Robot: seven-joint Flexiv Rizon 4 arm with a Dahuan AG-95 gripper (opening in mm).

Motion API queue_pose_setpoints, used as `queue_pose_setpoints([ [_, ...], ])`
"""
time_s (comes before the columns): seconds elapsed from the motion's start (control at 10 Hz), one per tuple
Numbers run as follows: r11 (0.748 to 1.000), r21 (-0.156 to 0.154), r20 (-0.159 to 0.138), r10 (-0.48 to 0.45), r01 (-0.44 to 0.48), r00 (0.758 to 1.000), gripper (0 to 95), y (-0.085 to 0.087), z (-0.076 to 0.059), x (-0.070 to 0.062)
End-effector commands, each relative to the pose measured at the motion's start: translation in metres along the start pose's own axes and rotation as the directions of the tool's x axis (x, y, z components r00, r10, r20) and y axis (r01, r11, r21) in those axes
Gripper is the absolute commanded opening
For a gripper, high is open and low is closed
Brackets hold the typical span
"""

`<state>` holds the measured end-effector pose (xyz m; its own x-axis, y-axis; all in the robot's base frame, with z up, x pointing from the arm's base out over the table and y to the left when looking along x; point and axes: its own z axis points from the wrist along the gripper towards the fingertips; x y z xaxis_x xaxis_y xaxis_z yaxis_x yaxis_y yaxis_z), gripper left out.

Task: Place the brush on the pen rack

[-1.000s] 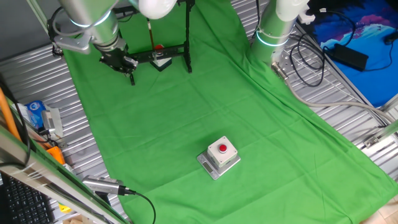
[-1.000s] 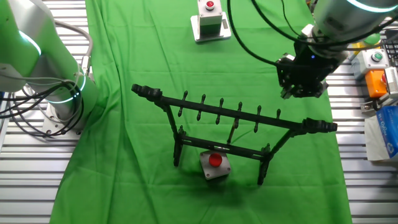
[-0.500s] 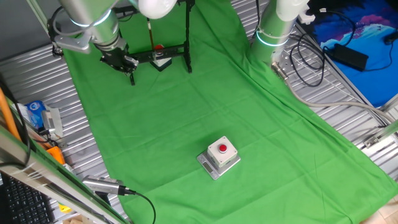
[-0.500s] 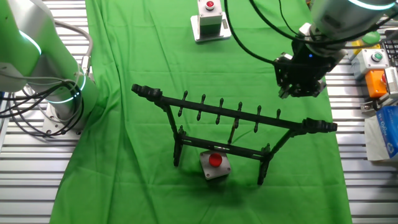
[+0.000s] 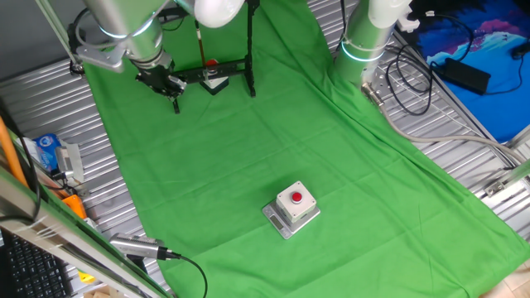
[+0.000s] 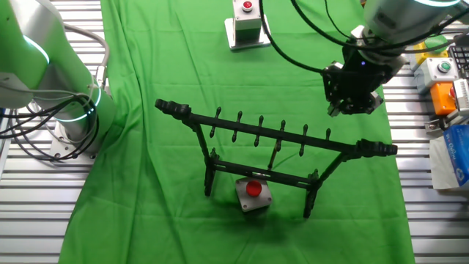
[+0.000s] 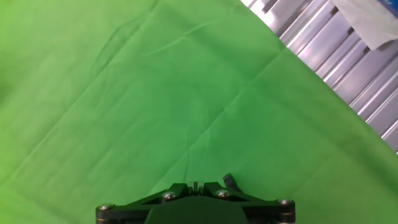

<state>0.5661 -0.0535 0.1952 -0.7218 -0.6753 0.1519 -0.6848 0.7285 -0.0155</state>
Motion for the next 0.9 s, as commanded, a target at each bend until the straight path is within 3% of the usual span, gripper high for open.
queue_pose_setpoints([
  [0.1, 1.000, -0.021, -0.011, -0.011, 0.011, 1.000, 0.0, -0.001, 0.000, -0.001],
  [0.3, 0.999, -0.039, 0.011, 0.008, -0.008, 1.000, 0.0, -0.004, 0.000, -0.005],
  [0.4, 0.997, -0.062, 0.026, 0.048, -0.046, 0.999, 0.0, -0.008, -0.002, -0.011],
  [0.6, 0.993, -0.075, 0.038, 0.099, -0.096, 0.994, 0.0, -0.018, -0.004, -0.024],
  [0.9, 0.979, -0.102, 0.053, 0.184, -0.178, 0.981, 0.0, -0.039, 0.004, -0.039],
])
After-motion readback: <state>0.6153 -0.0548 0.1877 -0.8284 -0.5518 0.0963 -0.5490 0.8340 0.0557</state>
